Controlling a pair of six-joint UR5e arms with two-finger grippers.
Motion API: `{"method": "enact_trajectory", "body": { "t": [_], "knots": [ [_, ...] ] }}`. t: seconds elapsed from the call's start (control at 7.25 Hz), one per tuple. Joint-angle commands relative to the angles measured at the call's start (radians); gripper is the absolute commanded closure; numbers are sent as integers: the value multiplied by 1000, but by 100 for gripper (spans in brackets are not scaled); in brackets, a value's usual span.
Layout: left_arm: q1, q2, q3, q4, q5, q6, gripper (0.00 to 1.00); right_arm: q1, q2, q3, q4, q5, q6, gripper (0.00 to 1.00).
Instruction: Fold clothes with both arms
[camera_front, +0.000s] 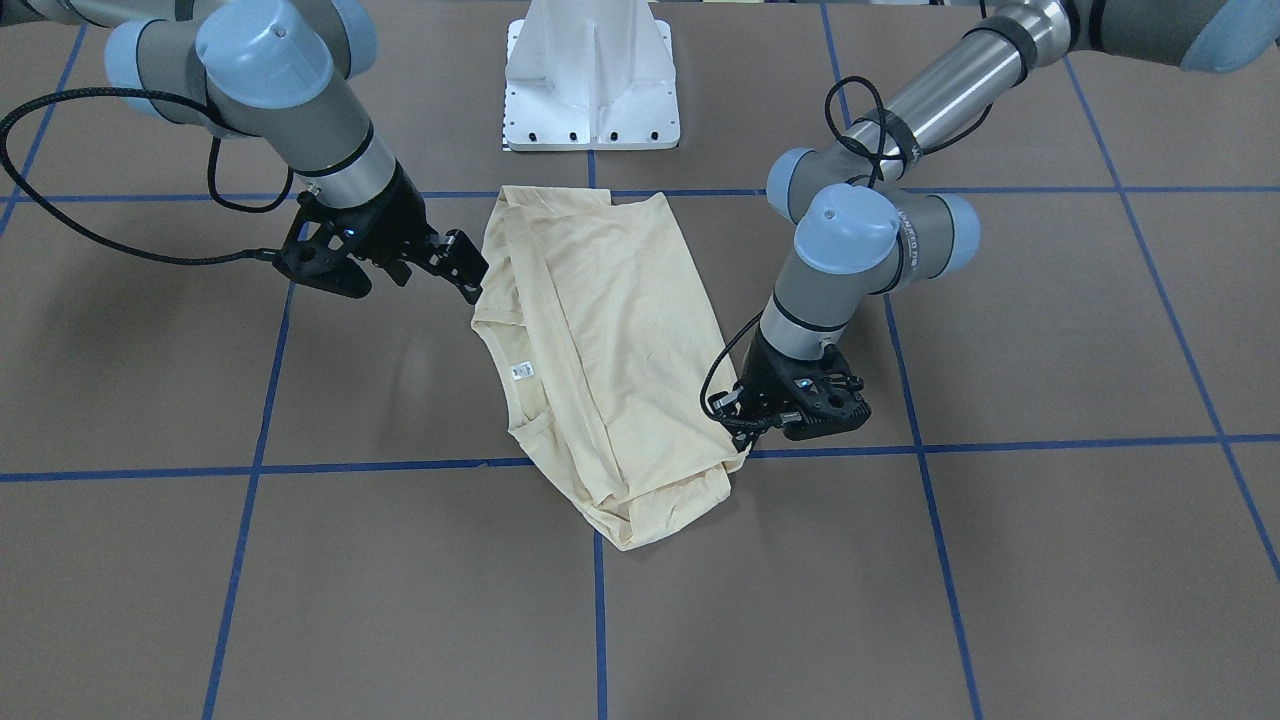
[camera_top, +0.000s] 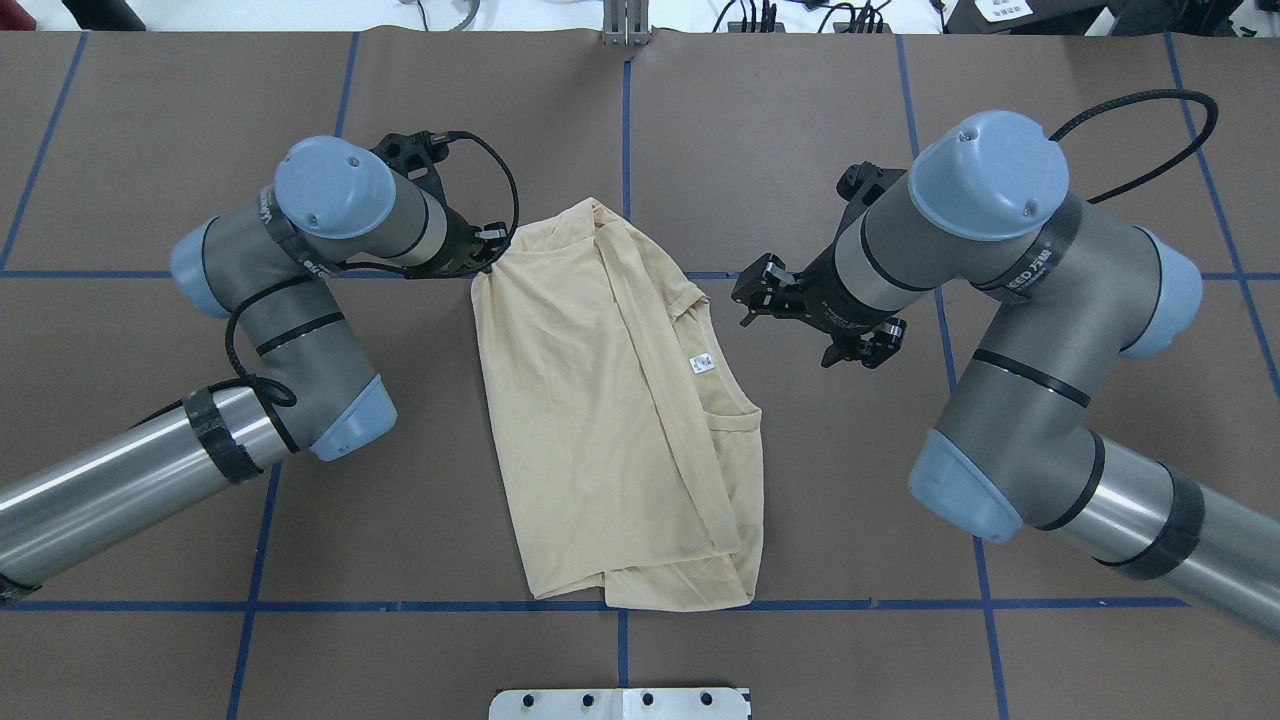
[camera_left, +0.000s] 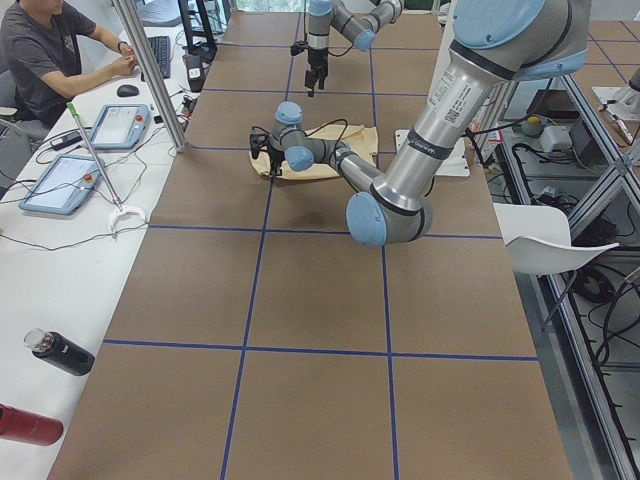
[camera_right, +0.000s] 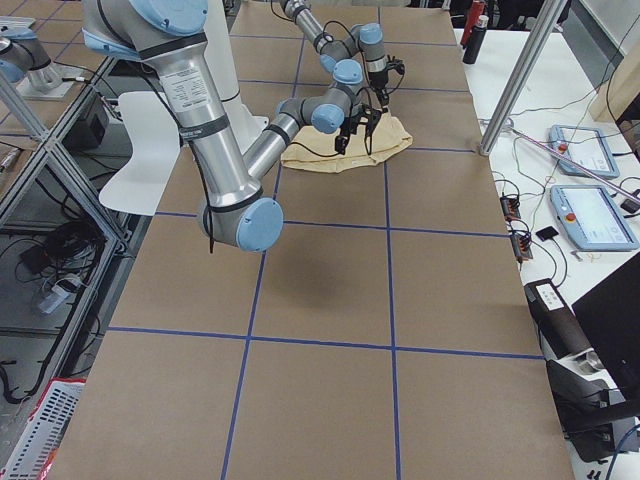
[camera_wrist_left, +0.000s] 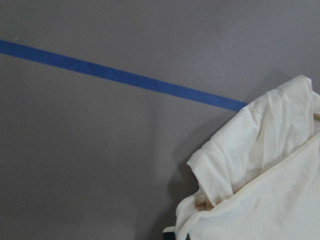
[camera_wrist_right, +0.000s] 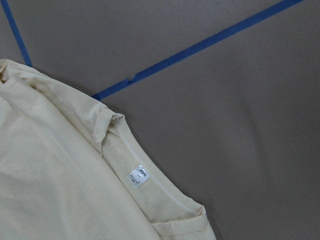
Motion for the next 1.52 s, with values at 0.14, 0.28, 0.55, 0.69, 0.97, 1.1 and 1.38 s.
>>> {"method": "enact_trajectory", "body": {
  "t": [0.14, 0.28, 0.55, 0.69, 0.97, 1.1, 1.38],
  "knots": [
    [-7, -122, 178, -108, 40, -1, 100, 2, -7, 2, 2, -15, -12, 0],
    [-7, -133, 203, -139, 43, -1, 100, 0, -7, 4, 2, -18, -12, 0],
    [-8, -136, 217, -144, 89, 11, 100, -1, -5, 4, 2, -20, -12, 0],
    [-14, -136, 217, -148, 91, 13, 60, -1, -5, 4, 3, -20, -12, 0],
    [-23, -132, 213, -144, 132, 34, 0, -3, -4, 4, 2, -42, -15, 0],
    [-46, -127, 208, -144, 140, 37, 0, -7, -2, 1, 2, -46, -17, 0],
    [-79, -80, 124, -131, 126, 87, 0, -19, 7, 1, 2, -70, -55, 0]
  ]
}}
